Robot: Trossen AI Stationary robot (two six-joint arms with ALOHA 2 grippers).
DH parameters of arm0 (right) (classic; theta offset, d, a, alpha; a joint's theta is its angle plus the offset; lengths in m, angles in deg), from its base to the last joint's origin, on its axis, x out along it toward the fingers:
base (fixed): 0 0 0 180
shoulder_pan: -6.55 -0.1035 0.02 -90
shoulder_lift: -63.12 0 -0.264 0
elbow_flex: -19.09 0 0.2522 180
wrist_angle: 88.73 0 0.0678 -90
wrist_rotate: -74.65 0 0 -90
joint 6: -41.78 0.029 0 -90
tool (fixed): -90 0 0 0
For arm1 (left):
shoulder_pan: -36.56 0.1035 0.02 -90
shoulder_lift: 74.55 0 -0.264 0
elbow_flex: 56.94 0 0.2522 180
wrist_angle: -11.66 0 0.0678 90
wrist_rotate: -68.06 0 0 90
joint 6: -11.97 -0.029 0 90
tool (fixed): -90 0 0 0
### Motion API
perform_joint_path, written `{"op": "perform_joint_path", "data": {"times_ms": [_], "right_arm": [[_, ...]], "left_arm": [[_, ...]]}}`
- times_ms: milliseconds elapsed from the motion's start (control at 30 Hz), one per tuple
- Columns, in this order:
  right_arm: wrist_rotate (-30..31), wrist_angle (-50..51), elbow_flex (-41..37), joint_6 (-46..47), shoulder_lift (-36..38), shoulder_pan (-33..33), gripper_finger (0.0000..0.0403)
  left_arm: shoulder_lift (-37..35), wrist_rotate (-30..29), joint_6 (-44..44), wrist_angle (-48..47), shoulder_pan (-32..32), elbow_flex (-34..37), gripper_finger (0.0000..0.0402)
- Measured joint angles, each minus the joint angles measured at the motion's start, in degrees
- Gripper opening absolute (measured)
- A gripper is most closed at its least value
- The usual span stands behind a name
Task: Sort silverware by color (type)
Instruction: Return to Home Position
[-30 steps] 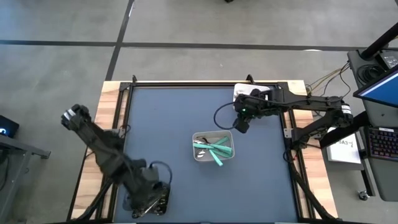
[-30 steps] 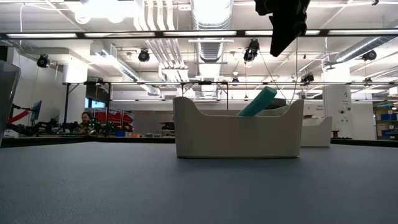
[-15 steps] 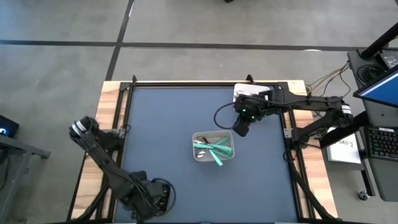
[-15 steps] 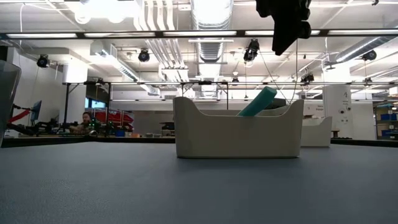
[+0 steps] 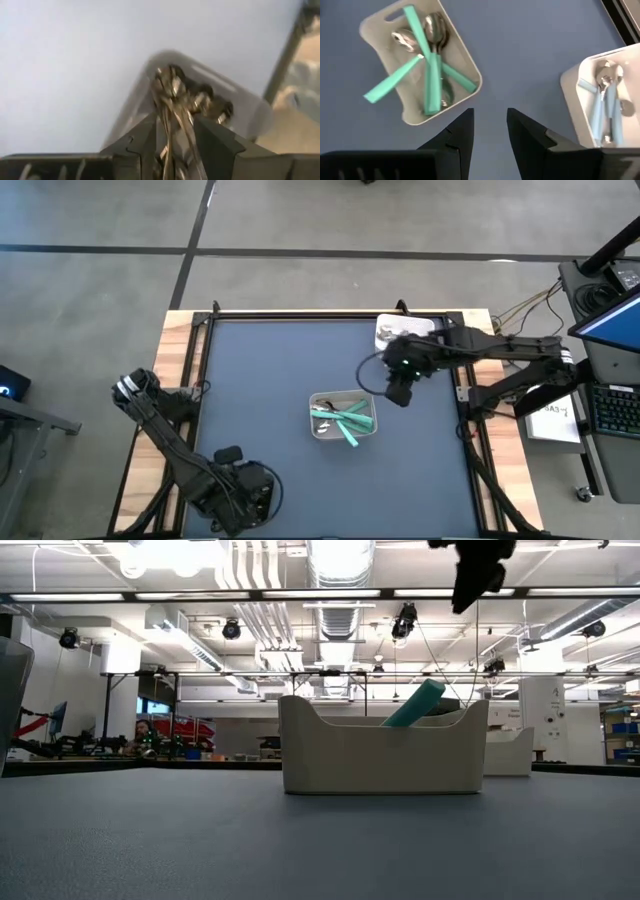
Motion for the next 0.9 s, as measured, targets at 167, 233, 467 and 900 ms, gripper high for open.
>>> {"op": "perform_joint_path", "data": {"times_ms": [167, 233, 467, 900], "right_arm": [[4.4, -6.7, -8.6, 4.6, 9.1, -4.6, 0.0109], [7.4, -11.8, -13.8, 7.1, 13.8, -6.8, 0.0109], [11.3, -25.5, -31.9, 16.4, 27.5, -11.0, 0.0109], [20.3, -34.1, -53.3, 21.8, 38.6, -11.4, 0.0109]], "left_arm": [[-0.2, -7.6, 6.4, -3.6, 0.0, 0.0, 0.0114], [-0.9, -10.9, 8.7, -6.7, 0.0, 0.0, 0.0114], [-4.0, -24.8, 24.9, -21.5, 0.9, 0.0, 0.0113], [-9.2, -38.9, 29.6, -22.4, 2.9, 2.6, 0.0113]]}}
